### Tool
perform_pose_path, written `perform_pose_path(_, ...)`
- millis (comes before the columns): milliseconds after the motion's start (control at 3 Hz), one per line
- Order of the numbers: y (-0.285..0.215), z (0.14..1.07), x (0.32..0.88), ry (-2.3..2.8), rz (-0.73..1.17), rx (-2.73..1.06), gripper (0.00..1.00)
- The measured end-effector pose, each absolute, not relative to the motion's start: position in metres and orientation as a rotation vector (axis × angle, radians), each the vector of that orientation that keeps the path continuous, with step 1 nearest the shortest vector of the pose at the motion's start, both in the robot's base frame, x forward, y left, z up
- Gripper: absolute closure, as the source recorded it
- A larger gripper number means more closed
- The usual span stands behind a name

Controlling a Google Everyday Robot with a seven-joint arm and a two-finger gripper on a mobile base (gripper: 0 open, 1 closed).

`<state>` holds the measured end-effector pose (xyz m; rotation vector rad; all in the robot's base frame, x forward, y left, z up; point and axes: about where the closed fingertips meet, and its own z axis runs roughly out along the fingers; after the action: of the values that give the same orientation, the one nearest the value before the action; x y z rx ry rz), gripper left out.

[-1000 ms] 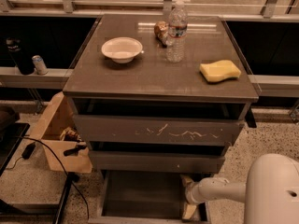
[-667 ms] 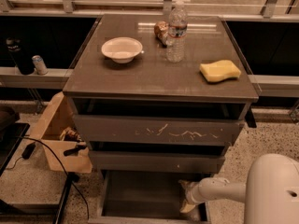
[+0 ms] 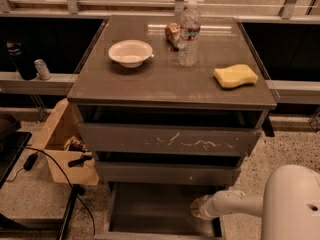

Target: Open bottom drawer

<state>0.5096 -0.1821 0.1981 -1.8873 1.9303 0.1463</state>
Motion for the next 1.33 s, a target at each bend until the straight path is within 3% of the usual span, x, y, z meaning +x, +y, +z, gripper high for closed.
perform_pose_path(333,-0.182,0.198,0.51,1.93,0.147,-1.887,0.96)
perform_pose_path(1333,-0.188,0.191,0.477,1.947,0.181,-1.893,1.0)
